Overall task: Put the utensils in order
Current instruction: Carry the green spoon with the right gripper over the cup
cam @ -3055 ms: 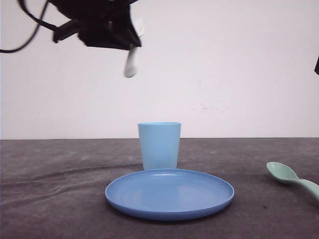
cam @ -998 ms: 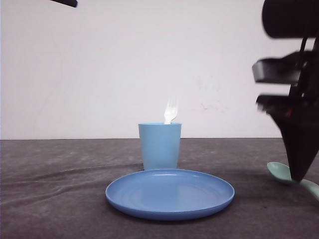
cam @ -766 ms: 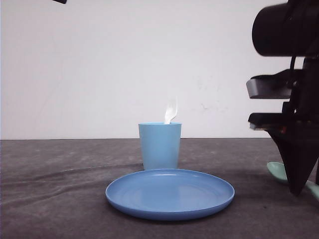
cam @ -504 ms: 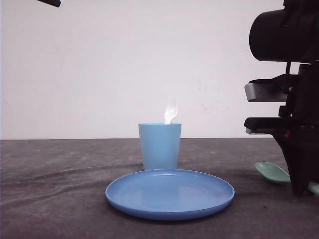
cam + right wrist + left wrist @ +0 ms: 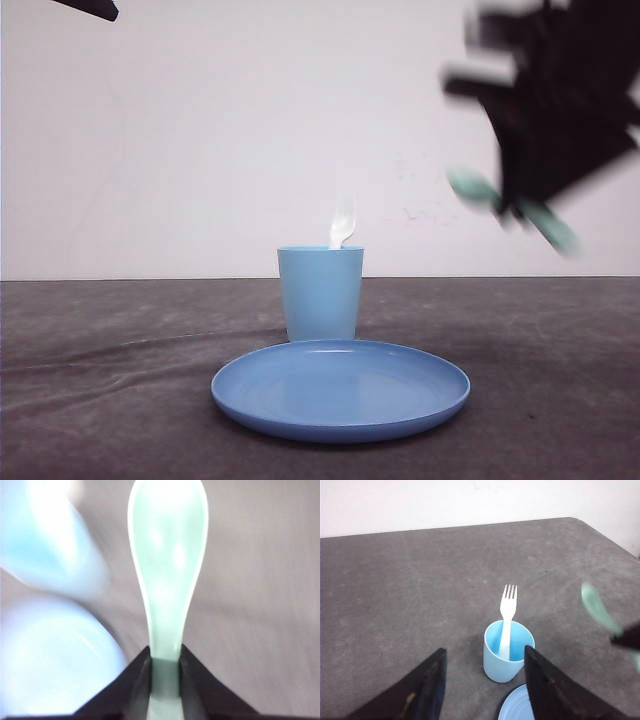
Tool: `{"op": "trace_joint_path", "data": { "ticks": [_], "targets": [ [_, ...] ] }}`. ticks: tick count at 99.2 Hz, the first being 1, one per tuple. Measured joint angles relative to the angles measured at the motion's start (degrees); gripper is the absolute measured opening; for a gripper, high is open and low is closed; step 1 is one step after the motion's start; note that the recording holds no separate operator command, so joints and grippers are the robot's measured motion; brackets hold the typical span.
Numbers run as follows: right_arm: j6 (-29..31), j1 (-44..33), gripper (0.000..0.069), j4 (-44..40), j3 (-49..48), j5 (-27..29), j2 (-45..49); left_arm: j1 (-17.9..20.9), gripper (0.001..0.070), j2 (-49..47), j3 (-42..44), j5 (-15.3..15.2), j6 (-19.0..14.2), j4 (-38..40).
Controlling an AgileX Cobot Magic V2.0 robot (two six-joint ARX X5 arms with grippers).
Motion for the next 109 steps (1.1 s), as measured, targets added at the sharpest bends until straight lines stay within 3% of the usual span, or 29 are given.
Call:
{"op": "trace_joint_path", "data": {
  "ticks": [24, 52, 78, 109],
  "targets": [
    [-4.0, 5.9, 0.0075, 16.5, 5.2, 0.0, 1.7, 0.0, 0.0292, 0.0, 0.0, 0.0, -0.5, 0.0],
    [-6.6, 8.7, 0.0075, 30.3, 5.2, 0.0, 13.3, 0.0, 0.0292, 0.0, 0.0, 0.0, -1.4, 0.2],
    [-7.4, 8.6, 0.0075, 32.0, 5.1, 4.2, 21.7, 0.0, 0.0292, 0.0, 0.0, 0.0, -1.5, -1.2],
    [-7.5, 8.5, 0.0075, 32.5, 5.1, 4.2, 27.1, 0.0, 0.0292, 0.0, 0.0, 0.0, -1.7, -2.6]
  ]
}}
